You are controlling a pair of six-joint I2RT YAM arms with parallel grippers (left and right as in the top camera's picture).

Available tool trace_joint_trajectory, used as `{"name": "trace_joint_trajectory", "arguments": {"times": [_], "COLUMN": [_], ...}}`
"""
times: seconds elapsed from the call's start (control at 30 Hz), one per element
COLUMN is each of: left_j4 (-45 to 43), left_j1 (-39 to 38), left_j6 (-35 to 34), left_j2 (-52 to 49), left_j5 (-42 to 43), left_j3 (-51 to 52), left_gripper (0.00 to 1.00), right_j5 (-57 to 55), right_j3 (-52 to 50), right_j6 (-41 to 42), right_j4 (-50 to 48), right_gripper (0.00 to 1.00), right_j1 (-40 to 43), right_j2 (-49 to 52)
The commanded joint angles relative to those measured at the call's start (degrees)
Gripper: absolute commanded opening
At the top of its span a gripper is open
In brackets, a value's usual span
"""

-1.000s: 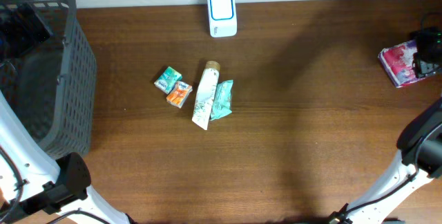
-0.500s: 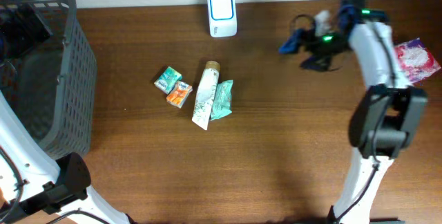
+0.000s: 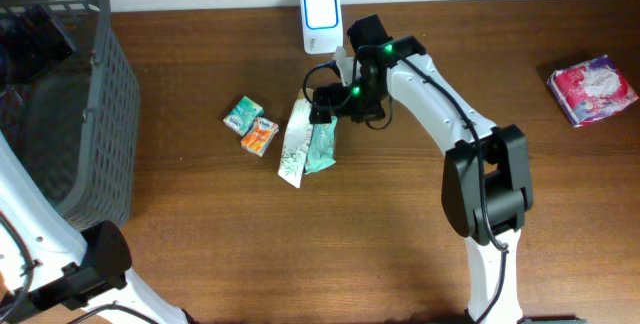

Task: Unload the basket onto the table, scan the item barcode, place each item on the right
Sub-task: 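Reach the right gripper to the green wipes packet and grasp it, then lift the green wipes packet toward the scanner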

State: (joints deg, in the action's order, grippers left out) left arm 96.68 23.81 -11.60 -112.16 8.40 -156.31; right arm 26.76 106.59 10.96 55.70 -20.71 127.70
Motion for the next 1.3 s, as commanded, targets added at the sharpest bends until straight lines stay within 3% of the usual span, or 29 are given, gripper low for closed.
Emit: {"name": "trace_joint_trajectory", "arguments": {"times": [0.0, 0.17, 0.23, 0.37, 0.43, 0.5, 0.57, 0.9, 1.1, 1.27], "left_j4": [0.02, 0.02, 0.02, 0.02, 0.02, 0.02, 0.02, 0.02, 0.02, 0.02], "left_j1": [0.37, 0.37, 0.37, 0.37, 0.37, 0.37, 0.37, 0.37, 0.37, 0.37], "left_j6": [0.57, 0.57, 0.57, 0.57, 0.57, 0.57, 0.57, 0.57, 0.57, 0.55], "left_j2": [1.18, 1.18, 1.18, 1.18, 1.18, 1.18, 1.18, 1.18, 1.18, 1.18], "left_j5": [0.20, 0.20, 0.20, 0.20, 0.20, 0.20, 0.20, 0.20, 0.20, 0.20], "left_j3": [0.07, 0.07, 0.07, 0.07, 0.07, 0.07, 0.07, 0.07, 0.07, 0.07], "left_gripper": [0.99, 0.99, 0.99, 0.99, 0.99, 0.99, 0.99, 0.99, 0.99, 0.99], "right_j5": [-0.42, 3.74, 8.37, 8.57, 8.57, 8.61, 8.70, 31.04, 57.94, 55.17], "right_j3": [-4.68, -9.97, -12.50, -15.63, -15.82, -15.85, -15.85, -15.52, -15.52, -15.52], "right_j6": [7.85, 8.00, 8.02, 11.06, 11.02, 11.02, 11.02, 3.69, 2.99, 7.93], "right_j4": [-3.85, -9.31, -13.33, -16.37, -16.31, -16.15, -15.45, -16.22, -35.89, -43.17], "right_gripper": [0.99, 1.00, 0.94, 0.54, 0.45, 0.23, 0.13, 0.05, 0.05, 0.05], "right_j1": [-0.44, -0.44, -0.57, -0.61, -0.61, -0.61, -0.59, 5.07, 9.55, 9.49], "right_j2": [0.15, 0.17, 0.17, 0.17, 0.17, 0.17, 0.17, -5.55, -8.46, -8.46]}}
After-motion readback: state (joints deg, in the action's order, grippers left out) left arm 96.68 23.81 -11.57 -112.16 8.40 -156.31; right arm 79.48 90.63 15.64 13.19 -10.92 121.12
